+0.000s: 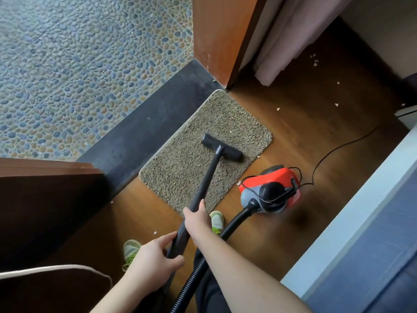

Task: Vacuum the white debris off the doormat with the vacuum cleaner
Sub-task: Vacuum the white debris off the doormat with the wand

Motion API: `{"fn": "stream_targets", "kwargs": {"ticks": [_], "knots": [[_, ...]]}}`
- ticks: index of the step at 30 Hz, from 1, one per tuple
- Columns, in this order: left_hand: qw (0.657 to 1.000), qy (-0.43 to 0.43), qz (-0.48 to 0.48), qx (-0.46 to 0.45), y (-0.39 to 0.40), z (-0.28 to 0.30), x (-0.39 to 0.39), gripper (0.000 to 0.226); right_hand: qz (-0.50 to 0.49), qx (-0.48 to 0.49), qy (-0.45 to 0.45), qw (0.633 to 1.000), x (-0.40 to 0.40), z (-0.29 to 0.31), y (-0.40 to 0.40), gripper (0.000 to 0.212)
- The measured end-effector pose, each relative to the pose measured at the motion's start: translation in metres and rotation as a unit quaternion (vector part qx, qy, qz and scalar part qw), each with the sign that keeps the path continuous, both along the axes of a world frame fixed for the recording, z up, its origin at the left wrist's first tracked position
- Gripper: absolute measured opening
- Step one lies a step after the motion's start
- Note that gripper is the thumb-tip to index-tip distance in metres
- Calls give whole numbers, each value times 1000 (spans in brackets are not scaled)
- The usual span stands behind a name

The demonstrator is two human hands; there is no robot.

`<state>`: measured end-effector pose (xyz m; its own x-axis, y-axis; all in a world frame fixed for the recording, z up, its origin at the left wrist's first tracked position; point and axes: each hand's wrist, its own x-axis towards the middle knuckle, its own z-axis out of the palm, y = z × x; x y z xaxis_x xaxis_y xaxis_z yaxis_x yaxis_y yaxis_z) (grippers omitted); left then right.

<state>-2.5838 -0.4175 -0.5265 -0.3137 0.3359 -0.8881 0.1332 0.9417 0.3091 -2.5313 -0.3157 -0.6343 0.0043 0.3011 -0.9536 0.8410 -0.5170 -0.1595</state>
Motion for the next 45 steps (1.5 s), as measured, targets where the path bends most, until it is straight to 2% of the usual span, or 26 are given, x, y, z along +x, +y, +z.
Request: {"fn": "stream_targets", "kwargs": {"ticks": [5, 14, 20, 27, 37, 45], "knots": [[1000, 15, 2, 21, 13, -6, -1, 66, 8, 29, 1, 1000, -1, -1, 20, 74], [998, 20, 23, 55, 83, -29, -15, 67, -12, 63, 17, 998, -27, -18, 86, 74], [997, 43, -16, 64, 105, -25, -18, 50, -32, 65, 22, 997, -32, -28, 101, 68], [999, 30, 8, 43, 74, -28, -11, 68, 22, 52, 8, 998, -22, -13, 81, 72], [1000, 21, -2, 20, 31, -12, -4, 67, 29, 20, 9, 999, -8, -6, 35, 73], [999, 8, 16, 33, 23, -11, -4, 67, 15, 31, 4, 999, -6, -6, 28, 73]]}}
